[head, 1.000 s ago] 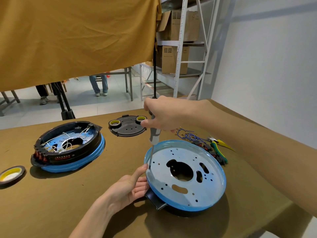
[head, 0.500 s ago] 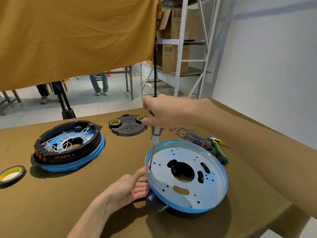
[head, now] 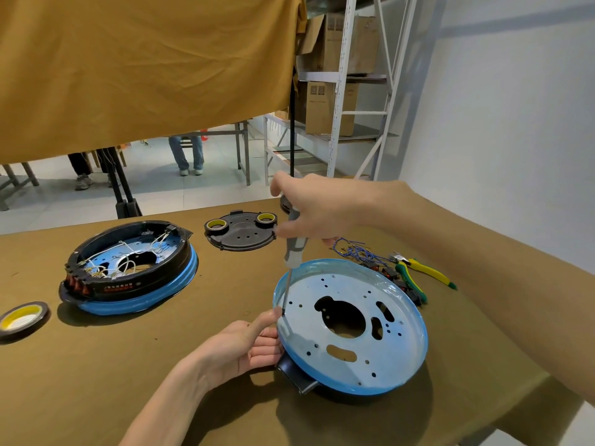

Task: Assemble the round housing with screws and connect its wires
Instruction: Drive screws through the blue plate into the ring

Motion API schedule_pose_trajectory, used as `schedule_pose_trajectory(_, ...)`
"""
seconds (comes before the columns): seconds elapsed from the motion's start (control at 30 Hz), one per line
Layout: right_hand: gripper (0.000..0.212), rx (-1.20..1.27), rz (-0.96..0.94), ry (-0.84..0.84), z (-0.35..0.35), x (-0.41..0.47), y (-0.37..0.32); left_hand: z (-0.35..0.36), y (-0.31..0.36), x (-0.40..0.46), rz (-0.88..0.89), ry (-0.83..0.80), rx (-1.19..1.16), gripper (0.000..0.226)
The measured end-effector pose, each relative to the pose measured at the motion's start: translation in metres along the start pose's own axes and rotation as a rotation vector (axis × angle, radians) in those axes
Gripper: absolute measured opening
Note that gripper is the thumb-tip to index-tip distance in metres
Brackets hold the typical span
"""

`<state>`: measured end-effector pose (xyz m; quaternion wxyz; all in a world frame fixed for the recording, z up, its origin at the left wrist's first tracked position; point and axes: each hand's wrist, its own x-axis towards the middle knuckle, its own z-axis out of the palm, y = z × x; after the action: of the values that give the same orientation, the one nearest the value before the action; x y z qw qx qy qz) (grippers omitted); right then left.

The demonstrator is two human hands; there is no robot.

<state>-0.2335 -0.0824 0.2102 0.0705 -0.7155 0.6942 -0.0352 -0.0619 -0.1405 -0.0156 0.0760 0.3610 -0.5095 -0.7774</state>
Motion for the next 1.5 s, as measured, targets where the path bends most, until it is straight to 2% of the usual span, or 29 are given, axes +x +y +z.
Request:
schedule_pose_trajectory(0.07,0.058,-0.026,0.001,0.026,0.003,0.001,0.000,-0.001,0.000,0.001,-0.011,-0.011,-0.016,0.068)
schedule_pose_trajectory(0.17,0.070,0.102,-0.008,-0.051,-0.002,-0.002,0.000,-0.002,-0.002,0.003,0.001,0.009,0.016,0.081)
schedule_pose_trajectory(0.3,0.057,0.028,0.025,0.009,0.004,-0.004,-0.001,-0.002,-0.002,0.004,0.016,0.006,0.030,0.079)
schedule_pose_trajectory(0.4,0.071,0.113,-0.007,-0.046,0.002,-0.007,0.000,-0.002,-0.002,0.004,0.020,0.022,0.049,0.086)
schedule_pose_trajectory(0.53,0.040,-0.074,0.007,0.085,0.007,-0.005,0.002,0.001,-0.001,0.002,0.011,0.032,0.051,0.083)
schedule_pose_trajectory(0.57,0.043,-0.071,0.018,0.091,0.009,-0.005,0.003,0.001,-0.001,0.001,0.014,0.025,0.050,0.085)
schedule_pose_trajectory(0.67,0.062,0.113,0.026,-0.054,0.003,-0.007,0.005,0.001,-0.001,0.002,0.016,0.025,0.056,0.093)
schedule_pose_trajectory(0.73,0.054,0.114,0.020,-0.056,0.002,-0.009,0.004,0.000,-0.002,0.003,0.017,0.033,0.053,0.094)
schedule_pose_trajectory(0.8,0.041,0.026,0.024,0.011,0.007,-0.009,0.001,0.000,-0.001,0.003,0.015,0.034,0.056,0.095)
schedule_pose_trajectory(0.97,0.055,0.122,-0.009,-0.097,0.001,-0.011,0.001,0.000,-0.002,0.003,0.009,0.040,0.053,0.095)
schedule_pose_trajectory(1.07,0.039,-0.054,-0.007,0.051,0.007,-0.009,-0.001,0.000,-0.001,0.002,0.008,0.041,0.056,0.094)
schedule_pose_trajectory(1.1,0.042,-0.069,-0.006,0.069,0.008,-0.008,-0.001,0.001,-0.001,0.002,0.010,0.043,0.052,0.094)
schedule_pose_trajectory(1.23,0.062,0.110,-0.028,-0.079,0.001,-0.007,0.000,0.000,-0.003,0.003,0.018,0.067,0.050,0.096)
schedule_pose_trajectory(1.33,0.042,-0.051,-0.032,0.033,0.007,-0.004,-0.001,0.001,-0.002,0.003,0.013,0.057,0.040,0.091)
schedule_pose_trajectory(1.4,0.047,-0.056,-0.026,0.041,0.009,-0.004,-0.001,0.001,-0.001,0.002,0.012,0.053,0.031,0.088)
schedule_pose_trajectory(1.5,0.058,0.073,-0.040,-0.070,0.004,-0.006,0.000,0.001,-0.002,0.002,0.022,0.055,0.037,0.087)
